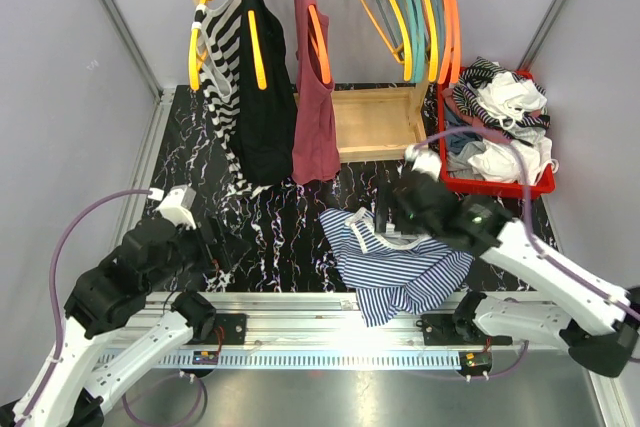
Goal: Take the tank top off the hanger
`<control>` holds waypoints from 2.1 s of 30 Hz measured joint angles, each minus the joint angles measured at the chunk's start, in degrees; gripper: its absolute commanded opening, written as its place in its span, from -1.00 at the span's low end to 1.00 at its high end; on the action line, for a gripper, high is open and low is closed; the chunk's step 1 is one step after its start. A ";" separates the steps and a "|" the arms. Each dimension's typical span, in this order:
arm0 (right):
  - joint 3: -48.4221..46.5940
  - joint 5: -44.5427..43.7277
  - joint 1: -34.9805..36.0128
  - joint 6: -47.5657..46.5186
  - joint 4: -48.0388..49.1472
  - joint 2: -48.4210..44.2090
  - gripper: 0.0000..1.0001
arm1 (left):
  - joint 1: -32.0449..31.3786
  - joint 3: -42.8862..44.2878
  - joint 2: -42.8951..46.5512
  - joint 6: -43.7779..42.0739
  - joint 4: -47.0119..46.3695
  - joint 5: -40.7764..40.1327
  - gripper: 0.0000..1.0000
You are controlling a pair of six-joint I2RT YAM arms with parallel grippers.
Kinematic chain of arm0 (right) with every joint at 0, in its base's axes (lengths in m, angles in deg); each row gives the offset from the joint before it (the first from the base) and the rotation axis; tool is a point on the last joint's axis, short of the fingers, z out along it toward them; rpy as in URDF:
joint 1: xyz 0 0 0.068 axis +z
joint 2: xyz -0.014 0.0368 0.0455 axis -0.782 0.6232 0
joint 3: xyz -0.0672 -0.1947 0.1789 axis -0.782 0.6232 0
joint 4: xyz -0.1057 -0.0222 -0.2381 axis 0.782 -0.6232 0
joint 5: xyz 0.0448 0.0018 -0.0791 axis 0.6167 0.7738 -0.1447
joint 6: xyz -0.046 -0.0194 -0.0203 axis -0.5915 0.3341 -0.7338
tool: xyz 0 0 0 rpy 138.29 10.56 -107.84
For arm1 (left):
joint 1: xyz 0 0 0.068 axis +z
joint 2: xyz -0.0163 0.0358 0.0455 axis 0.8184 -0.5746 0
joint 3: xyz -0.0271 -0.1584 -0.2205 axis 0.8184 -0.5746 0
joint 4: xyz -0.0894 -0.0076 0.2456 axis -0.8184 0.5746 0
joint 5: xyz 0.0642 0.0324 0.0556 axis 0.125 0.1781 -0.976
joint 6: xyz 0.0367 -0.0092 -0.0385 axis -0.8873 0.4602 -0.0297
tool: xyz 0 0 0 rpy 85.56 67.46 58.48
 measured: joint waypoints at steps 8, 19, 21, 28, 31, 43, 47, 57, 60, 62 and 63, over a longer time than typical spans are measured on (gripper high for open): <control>17.81 0.46 6.01 29.11 -12.50 3.48 0.99 | 0.00 0.00 -3.17 -0.85 -2.27 1.68 0.98; 28.09 0.15 6.01 51.43 -5.11 12.61 0.99 | 0.00 0.00 -3.26 -1.73 -2.27 1.79 0.98; 28.11 -0.15 5.73 52.35 -2.45 15.61 0.99 | 0.00 0.00 -3.21 -1.70 -2.21 1.81 0.98; 26.56 -1.44 -3.61 45.31 8.26 15.17 -1.00 | 0.00 0.00 -2.38 -1.66 -1.49 1.77 0.98; 26.25 -1.31 -10.67 40.87 10.29 13.79 -1.00 | 0.00 0.00 -1.57 -1.46 -1.05 1.77 0.98; -2.25 -5.53 -40.63 18.51 3.34 -0.81 -1.00 | 0.00 -0.81 -0.59 -0.39 -2.60 3.89 0.98; -24.17 -4.17 -54.34 10.95 5.62 9.49 -1.00 | 0.00 -0.81 -1.62 -0.55 -4.39 5.33 0.98; -53.46 4.48 -62.36 4.50 12.66 44.52 -1.00 | 0.00 -0.76 -3.41 -0.52 -5.51 6.21 0.98; -50.53 9.01 -62.60 4.00 13.66 54.05 -1.00 | 0.00 -0.87 -2.32 0.15 -5.92 6.25 0.98; -47.98 10.56 -62.60 4.02 13.49 59.76 -1.00 | 0.00 -1.05 -1.29 0.74 -6.25 6.32 0.98; -47.17 10.80 -62.60 4.09 13.18 62.82 -0.95 | 0.00 -1.27 -0.87 1.03 -6.62 6.40 0.98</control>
